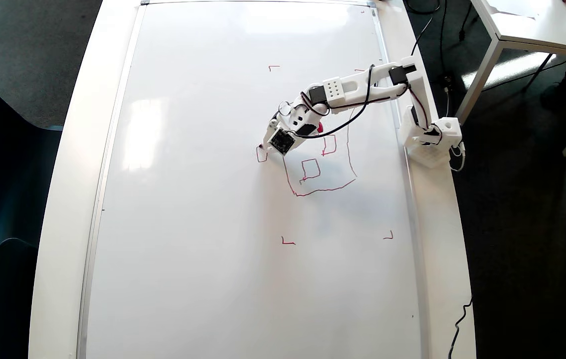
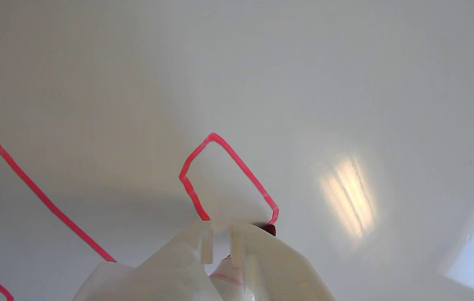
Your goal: Draw on a whiteboard a robot head using a pen attached to the gripper
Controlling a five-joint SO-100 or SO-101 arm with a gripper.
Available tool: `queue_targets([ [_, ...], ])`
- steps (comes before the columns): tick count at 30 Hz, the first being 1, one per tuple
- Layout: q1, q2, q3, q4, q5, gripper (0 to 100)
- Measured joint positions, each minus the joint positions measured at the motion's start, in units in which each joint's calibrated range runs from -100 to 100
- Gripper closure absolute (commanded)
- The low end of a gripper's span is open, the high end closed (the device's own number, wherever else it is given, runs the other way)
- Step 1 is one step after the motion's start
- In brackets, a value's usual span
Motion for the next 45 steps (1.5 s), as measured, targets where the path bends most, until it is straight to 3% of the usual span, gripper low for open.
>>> queue_targets([
  [45,-3.02,-3.81,1.1,4.98,0.0,99],
])
